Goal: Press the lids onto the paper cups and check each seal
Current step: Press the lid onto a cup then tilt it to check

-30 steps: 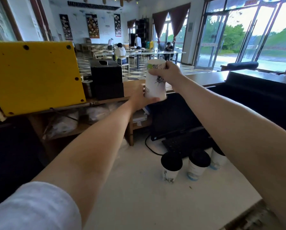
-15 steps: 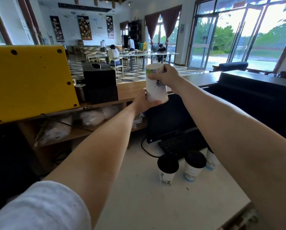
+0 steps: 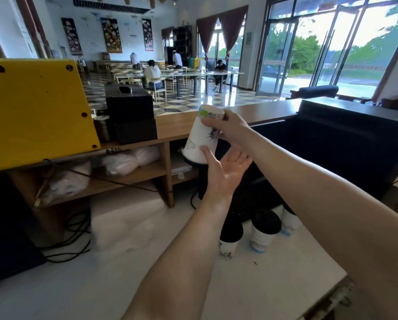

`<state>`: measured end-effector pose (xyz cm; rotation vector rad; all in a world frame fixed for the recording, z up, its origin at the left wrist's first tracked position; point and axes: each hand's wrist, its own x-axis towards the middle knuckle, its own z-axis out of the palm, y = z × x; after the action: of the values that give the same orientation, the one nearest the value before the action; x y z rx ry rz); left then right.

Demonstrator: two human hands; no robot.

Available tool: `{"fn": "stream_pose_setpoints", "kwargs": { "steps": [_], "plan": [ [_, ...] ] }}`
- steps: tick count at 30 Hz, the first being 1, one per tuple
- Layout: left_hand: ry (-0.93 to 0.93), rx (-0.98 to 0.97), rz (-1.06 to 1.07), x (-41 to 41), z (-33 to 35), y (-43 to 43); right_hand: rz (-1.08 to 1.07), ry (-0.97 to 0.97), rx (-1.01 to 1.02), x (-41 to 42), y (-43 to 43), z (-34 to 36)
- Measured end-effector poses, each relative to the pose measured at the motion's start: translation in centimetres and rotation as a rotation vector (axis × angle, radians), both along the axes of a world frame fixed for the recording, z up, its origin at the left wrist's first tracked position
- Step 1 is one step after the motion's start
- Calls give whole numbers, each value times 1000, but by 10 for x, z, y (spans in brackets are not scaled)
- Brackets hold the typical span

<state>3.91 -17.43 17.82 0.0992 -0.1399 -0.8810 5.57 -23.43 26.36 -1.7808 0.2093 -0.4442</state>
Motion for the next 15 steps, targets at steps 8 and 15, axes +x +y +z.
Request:
{"fn": "stream_pose_setpoints", "kwargs": {
  "steps": [8,15],
  "plan": [
    [223,-80,296,15,38,15,143,0,-177,-19,-20,10],
    [179,54,467,13,36,17,215,202,-607,-25,-47,35]
  ]
}}
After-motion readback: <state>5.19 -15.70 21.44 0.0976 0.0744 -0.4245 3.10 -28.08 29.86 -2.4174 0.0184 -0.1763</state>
